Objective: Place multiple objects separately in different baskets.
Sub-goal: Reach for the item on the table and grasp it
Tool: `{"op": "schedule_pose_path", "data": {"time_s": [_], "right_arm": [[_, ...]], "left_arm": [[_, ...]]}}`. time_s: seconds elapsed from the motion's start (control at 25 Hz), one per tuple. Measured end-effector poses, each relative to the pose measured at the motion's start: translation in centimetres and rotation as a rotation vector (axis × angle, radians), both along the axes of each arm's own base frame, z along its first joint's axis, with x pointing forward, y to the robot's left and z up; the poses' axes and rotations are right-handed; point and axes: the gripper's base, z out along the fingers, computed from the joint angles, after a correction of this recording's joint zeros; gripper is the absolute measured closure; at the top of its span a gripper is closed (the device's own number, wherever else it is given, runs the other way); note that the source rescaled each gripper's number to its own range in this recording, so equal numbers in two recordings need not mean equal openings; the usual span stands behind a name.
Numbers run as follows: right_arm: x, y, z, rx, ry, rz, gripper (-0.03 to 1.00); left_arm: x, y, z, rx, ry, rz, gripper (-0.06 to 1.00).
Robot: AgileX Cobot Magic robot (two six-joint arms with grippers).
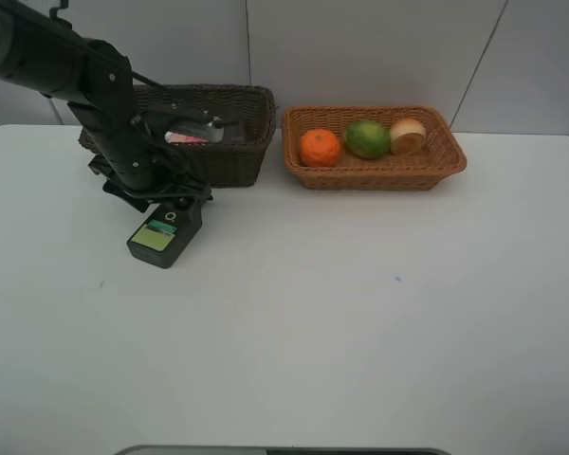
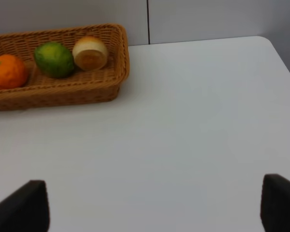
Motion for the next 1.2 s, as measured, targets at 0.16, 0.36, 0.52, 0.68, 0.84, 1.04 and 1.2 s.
{"op": "schedule_pose_path", "data": {"time_s": [0.16,0.36,0.52,0.68,0.84,1.04,1.2], "right_arm": [[0.0,0.0,0.0,0.0,0.0,0.0,0.04],[0.0,0.0,0.0,0.0,0.0,0.0,0.04],[0.0,0.0,0.0,0.0,0.0,0.0,0.04],[0.0,0.0,0.0,0.0,0.0,0.0,0.04],[0.0,0.0,0.0,0.0,0.0,0.0,0.04],[0.0,0.0,0.0,0.0,0.0,0.0,0.04],[0.0,0.0,0.0,0.0,0.0,0.0,0.04]], "left_arm": [[0.0,-0.1,-0.7,0.006,0.011,-0.01,-0.04],[0.2,-0.2,-1.9,0.009,0.024,-0.013,-0.04],[0.1,-0.2,-2.8,0.012,0.044,-0.009,-0.04],[0.1,-0.3,-3.0,0.01,0.044,-0.007,-0.04],[0.3,-0.3,-3.0,0.002,0.024,-0.007,-0.04],[0.5,-0.4,-3.0,-0.005,0.006,-0.006,-0.04],[0.6,-0.4,-2.9,-0.011,-0.01,-0.006,-0.04]]}}
